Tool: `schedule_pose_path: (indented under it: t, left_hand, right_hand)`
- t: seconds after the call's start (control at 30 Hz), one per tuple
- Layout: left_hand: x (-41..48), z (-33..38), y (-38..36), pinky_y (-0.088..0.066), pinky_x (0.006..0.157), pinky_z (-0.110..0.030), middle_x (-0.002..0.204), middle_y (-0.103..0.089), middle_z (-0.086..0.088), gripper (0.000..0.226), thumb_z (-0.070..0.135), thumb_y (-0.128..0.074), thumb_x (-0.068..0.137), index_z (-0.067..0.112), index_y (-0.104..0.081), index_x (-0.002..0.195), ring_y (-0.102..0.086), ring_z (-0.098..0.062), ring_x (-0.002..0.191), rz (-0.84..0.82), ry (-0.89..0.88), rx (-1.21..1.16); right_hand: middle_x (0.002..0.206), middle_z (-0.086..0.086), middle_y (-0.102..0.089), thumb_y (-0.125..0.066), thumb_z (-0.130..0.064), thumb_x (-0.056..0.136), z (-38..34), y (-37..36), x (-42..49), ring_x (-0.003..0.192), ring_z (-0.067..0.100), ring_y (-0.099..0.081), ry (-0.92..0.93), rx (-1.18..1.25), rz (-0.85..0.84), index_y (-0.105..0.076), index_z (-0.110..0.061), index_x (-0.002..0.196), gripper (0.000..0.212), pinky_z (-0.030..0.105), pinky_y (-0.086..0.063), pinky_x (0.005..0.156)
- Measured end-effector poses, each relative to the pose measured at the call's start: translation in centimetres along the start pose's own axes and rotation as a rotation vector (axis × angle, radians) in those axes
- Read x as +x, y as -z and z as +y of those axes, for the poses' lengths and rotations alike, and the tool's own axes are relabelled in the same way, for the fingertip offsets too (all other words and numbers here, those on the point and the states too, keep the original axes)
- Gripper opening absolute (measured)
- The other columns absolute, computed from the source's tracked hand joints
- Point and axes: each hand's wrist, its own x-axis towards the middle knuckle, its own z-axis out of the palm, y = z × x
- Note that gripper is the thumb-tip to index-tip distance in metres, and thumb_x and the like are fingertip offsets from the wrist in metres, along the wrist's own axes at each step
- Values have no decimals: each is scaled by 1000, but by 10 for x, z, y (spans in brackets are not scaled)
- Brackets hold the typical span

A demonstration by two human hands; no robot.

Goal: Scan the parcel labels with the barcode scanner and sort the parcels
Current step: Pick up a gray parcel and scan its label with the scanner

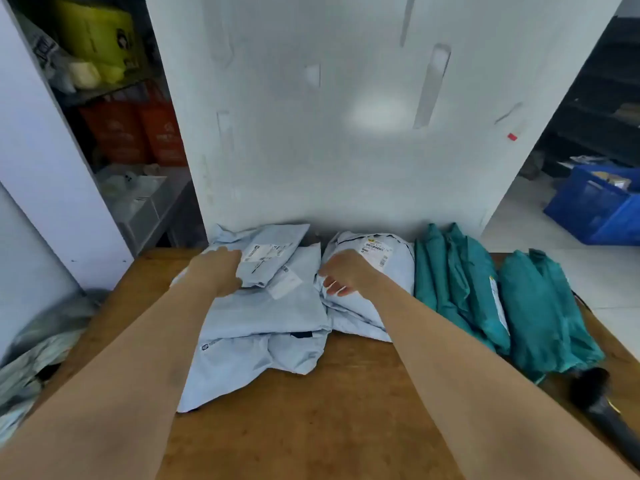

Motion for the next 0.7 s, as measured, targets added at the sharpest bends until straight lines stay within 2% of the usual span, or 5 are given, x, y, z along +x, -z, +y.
schedule_pose_path:
  t: [0.13, 0.3, 0.5, 0.6, 0.7]
  left_hand:
    - [38, -4, -34, -42, 94, -39, 132, -45, -14, 66, 46, -59, 86, 13, -35, 138, -46, -30, 121, -31, -12, -83]
    - [72, 15, -84, -42, 92, -42, 127, -45, -17, 61, 40, -54, 88, 7, -34, 134, -46, -35, 117, -71, 16, -240]
    - [84, 30, -101, -43, 77, -38, 114, -60, -17, 31, 16, -45, 92, 3, -45, 119, -59, -38, 102, 151, -44, -159]
    - [71, 41, -86, -38, 68, -35, 110, -63, -18, 28, 11, -44, 90, 1, -47, 116, -60, -38, 97, 267, -108, -168]
    - [46, 60, -68, -41, 65, -37, 104, -65, -22, 32, 0, -50, 83, -2, -52, 115, -63, -40, 91, 355, -268, -276]
  right_hand:
    - [77, 4, -57, -55, -22, 96, -19, -30, 43, 59, 14, -55, -41, 59, -21, -52, -6, 92, 17, 24, -47, 58]
    - [80, 7, -59, -57, -17, 94, -12, -48, 81, 61, 16, -58, -81, 193, -39, -56, -2, 108, 21, 26, -51, 63]
    - [82, 18, -62, -60, -10, 92, 8, -57, 98, 72, 26, -64, -79, 612, -56, -55, 1, 100, 14, 37, -56, 82]
    - [91, 24, -61, -64, -22, 91, 12, -56, 87, 79, 32, -65, -66, 814, -119, -52, 0, 106, 29, 39, -57, 80]
    - [99, 22, -61, -66, -37, 88, 15, -44, 70, 92, 36, -63, -9, 1063, -165, -53, -2, 109, 43, 48, -52, 94]
